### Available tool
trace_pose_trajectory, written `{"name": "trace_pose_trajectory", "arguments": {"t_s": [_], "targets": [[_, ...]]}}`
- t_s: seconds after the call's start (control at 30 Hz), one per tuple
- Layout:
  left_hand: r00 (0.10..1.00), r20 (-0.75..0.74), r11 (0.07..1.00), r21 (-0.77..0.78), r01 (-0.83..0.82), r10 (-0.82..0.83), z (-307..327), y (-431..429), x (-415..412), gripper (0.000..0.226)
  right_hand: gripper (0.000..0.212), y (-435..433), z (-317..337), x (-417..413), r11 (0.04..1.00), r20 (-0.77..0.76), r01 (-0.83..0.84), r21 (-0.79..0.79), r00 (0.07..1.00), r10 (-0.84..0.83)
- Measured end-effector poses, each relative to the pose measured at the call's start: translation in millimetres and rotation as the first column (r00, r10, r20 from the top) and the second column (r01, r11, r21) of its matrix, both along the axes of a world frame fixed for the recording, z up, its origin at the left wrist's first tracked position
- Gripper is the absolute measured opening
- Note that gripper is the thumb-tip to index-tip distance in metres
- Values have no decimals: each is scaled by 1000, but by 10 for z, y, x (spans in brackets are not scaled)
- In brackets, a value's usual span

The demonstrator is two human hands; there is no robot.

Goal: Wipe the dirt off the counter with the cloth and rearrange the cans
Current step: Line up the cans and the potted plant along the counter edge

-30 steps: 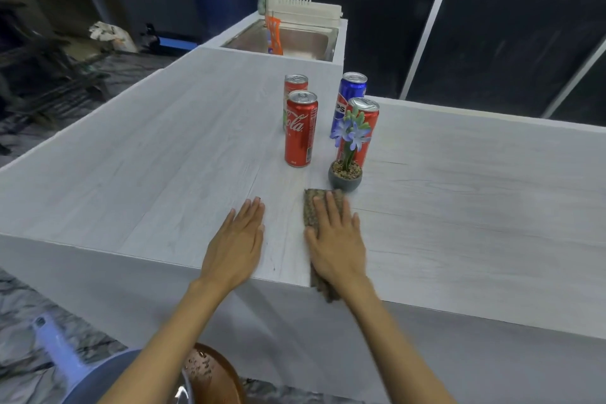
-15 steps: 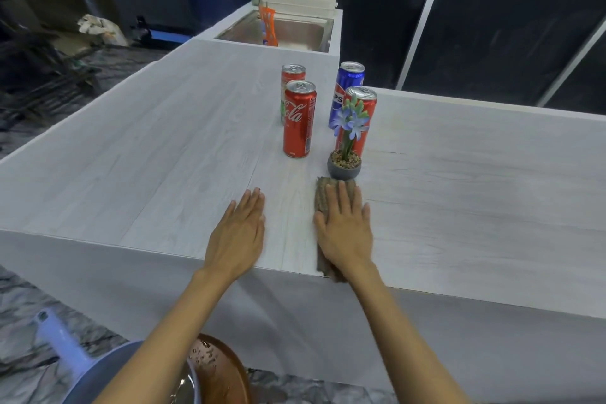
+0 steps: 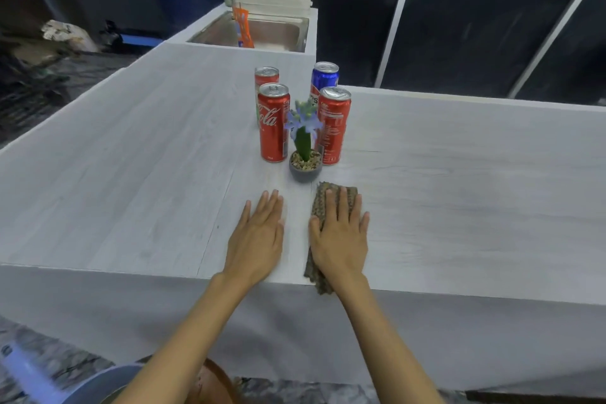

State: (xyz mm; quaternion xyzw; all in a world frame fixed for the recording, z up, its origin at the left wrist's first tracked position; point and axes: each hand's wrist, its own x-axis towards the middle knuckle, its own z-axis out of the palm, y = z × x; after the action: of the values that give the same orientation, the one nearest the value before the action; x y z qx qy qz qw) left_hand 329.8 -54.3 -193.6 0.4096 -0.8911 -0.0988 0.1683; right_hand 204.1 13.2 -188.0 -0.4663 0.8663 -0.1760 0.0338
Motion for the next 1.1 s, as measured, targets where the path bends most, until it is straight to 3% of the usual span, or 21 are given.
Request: {"name": "trace_pose_trajectory", "arguments": {"t_s": [0.2, 0.33, 0.5, 0.57, 0.63, 0.77, 0.87, 1.1], "targets": [[1000, 6, 999, 47, 4, -4, -26, -31, -64, 49, 63, -27, 14, -31, 998, 39, -65, -27, 997, 66], [961, -254, 990, 113, -81, 107, 223, -96, -88, 45, 58, -74, 296, -177, 957, 316, -49, -284, 938, 142], [827, -534, 981, 33, -189, 177, 847, -513, -306, 33, 52, -506, 885, -610, 770, 464, 206, -604, 876, 129], [769, -606, 976, 54, -212, 201, 1066, -738, -440, 35, 62, -742, 1081, -819, 772, 488, 204, -602, 859, 153], [713, -653, 965, 128, -229, 256, 1205, -941, -565, 43, 71, -946, 1164, -998, 848, 535, 133, -514, 822, 195], [705, -607, 923, 333, -192, 366, 1240, -1245, -772, 70, 72, -1188, 1047, -1151, 912, 624, -25, -408, 722, 299], [726, -583, 904, 407, -129, 366, 1140, -1368, -838, 72, 71, -1286, 871, -1147, 905, 610, -19, -426, 732, 303], [760, -549, 915, 375, -147, 347, 1128, -1499, -838, 71, 70, -1293, 821, -1170, 868, 507, 19, -497, 818, 272]]}}
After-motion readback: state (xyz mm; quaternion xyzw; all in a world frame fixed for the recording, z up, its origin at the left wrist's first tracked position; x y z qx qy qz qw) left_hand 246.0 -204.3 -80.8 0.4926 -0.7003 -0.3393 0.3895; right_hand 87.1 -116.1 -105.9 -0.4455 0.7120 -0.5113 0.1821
